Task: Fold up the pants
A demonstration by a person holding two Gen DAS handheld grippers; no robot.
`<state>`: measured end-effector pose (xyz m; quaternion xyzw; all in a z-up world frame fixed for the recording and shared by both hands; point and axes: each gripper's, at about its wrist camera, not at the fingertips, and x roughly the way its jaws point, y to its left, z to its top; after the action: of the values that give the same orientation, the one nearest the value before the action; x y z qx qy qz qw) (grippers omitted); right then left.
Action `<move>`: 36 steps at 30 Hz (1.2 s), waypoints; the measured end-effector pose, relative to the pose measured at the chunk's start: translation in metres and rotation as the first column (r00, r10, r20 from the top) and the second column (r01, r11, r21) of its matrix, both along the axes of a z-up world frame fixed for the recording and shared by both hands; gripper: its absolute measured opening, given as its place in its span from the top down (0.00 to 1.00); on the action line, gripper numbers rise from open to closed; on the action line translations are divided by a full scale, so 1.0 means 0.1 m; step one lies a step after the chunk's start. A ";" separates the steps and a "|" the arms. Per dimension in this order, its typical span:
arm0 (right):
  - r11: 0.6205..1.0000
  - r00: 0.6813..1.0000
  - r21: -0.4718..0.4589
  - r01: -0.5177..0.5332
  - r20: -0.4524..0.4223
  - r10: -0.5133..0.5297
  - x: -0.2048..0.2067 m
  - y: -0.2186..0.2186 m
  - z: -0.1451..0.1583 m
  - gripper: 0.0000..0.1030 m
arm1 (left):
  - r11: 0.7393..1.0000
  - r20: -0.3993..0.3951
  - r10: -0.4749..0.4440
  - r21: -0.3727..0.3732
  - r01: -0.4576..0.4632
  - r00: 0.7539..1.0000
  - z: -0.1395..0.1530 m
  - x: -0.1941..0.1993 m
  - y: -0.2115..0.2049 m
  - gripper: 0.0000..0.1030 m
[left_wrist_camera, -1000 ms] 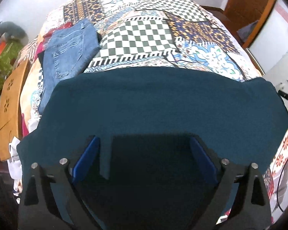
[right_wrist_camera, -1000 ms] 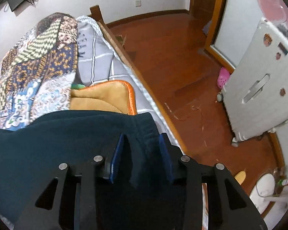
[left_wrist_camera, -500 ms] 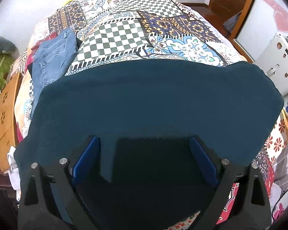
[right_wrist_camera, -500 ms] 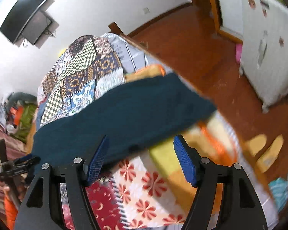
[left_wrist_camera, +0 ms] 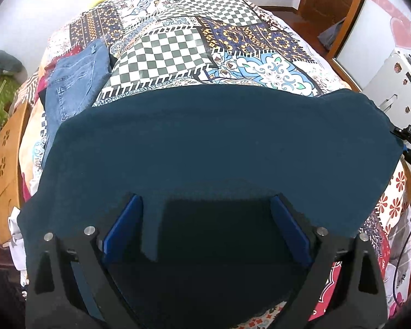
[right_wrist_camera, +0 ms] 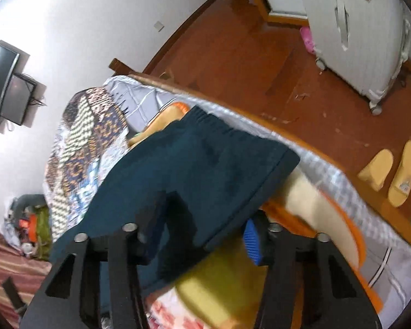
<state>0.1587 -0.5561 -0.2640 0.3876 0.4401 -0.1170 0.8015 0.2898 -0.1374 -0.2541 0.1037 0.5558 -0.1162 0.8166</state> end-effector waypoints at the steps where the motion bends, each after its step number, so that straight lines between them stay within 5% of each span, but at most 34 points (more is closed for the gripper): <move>1: 1.000 1.000 -0.015 -0.003 0.004 0.003 -0.01 -0.03 0.03 0.75 | 1.000 0.001 0.001 -0.002 -0.001 1.000 0.01 0.00 0.00 0.06; 6: 0.997 0.998 -0.079 -0.026 0.050 0.030 0.03 -0.01 0.24 0.89 | 0.999 0.017 0.029 -0.034 -0.028 0.999 0.12 -0.02 0.10 0.06; 11: 0.975 0.981 -0.209 -0.077 0.160 0.112 0.08 0.19 0.75 0.90 | 0.996 0.068 0.059 -0.066 -0.054 0.996 0.35 -0.08 0.27 0.06; 18: 0.948 0.924 -0.278 -0.156 0.298 0.240 0.19 0.60 1.42 0.91 | 0.990 0.143 0.094 -0.122 -0.077 0.985 0.68 -0.24 0.51 0.06; 26: 0.873 0.807 -0.375 -0.312 0.380 0.452 0.35 1.46 1.91 0.91 | 0.982 0.201 0.122 -0.170 -0.088 0.972 0.94 -0.44 0.80 0.06; 36: 0.697 0.649 -0.411 -0.588 0.276 0.709 0.66 2.71 1.61 0.91 | 0.972 0.229 0.187 -0.181 -0.147 0.955 1.03 -0.69 1.25 0.06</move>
<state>0.2246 -0.2847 -0.1029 0.0980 0.3483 0.2039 0.9097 0.2203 -0.0120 -0.1515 0.0028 0.4464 -0.0777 0.8915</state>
